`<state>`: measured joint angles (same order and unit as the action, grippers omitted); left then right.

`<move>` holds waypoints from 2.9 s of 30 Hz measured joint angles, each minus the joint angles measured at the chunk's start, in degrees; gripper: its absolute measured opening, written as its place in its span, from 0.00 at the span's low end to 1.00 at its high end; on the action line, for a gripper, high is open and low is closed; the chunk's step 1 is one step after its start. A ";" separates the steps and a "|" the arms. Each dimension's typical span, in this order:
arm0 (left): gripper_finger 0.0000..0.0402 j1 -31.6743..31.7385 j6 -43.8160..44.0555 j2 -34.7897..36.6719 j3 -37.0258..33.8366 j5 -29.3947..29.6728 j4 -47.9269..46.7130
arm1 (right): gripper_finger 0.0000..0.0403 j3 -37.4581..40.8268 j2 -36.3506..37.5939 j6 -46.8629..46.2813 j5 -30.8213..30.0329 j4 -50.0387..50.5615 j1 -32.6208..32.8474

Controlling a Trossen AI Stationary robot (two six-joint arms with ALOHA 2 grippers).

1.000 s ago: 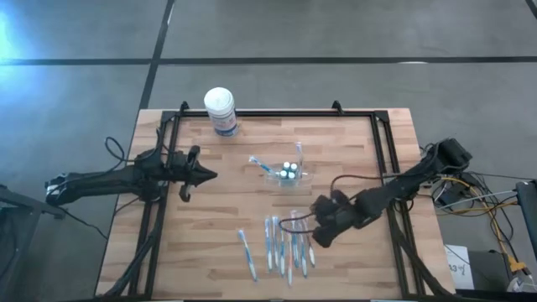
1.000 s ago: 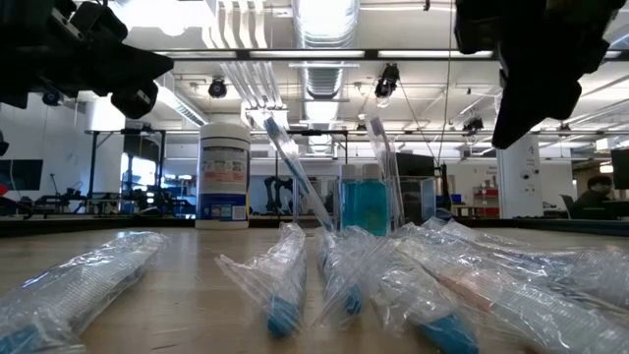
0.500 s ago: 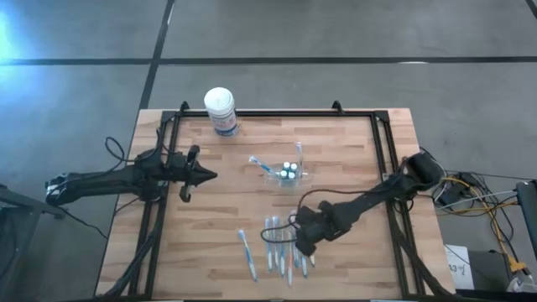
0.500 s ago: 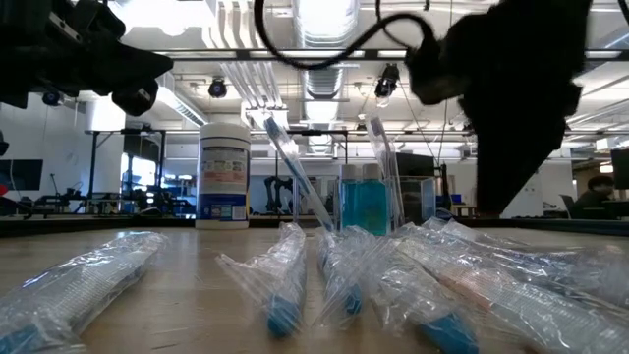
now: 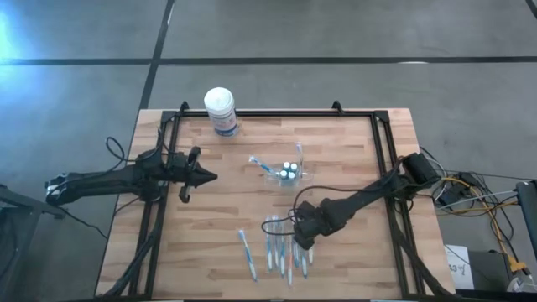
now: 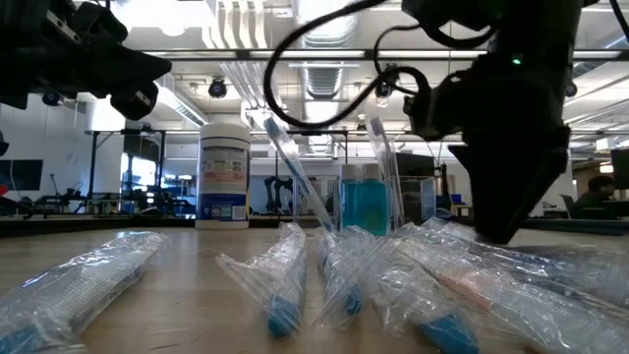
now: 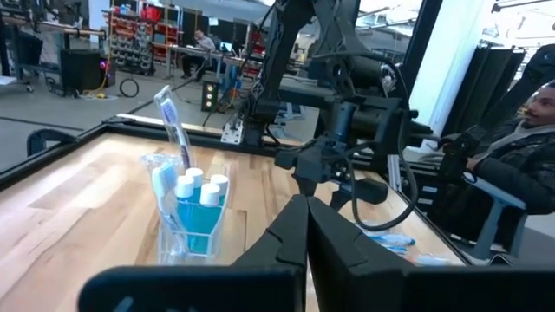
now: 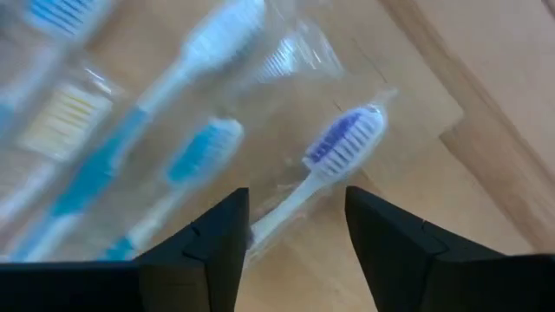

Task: Pick & Place toothbrushing station
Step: Put the purple toothbrush into the transparent organizer

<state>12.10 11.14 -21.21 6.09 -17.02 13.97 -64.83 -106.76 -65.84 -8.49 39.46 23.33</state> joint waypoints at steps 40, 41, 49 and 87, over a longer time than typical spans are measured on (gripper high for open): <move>0.04 0.00 7.60 0.01 -0.76 1.77 1.35 | 0.02 5.51 29.69 44.37 -24.94 -23.59 2.83; 0.04 0.00 7.85 0.02 -0.76 2.17 1.51 | 0.02 6.63 31.14 48.81 -24.96 -27.84 2.61; 0.04 0.00 8.12 0.00 -0.76 3.55 1.69 | 0.02 23.17 37.94 72.56 -26.23 -61.26 -2.37; 0.03 0.01 7.99 -0.33 -0.76 6.65 1.95 | 0.02 44.44 15.52 66.30 -36.64 -99.89 -16.64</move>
<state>12.11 19.14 -21.54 5.32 -10.37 15.92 -20.39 -91.24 0.45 -45.13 -60.42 6.69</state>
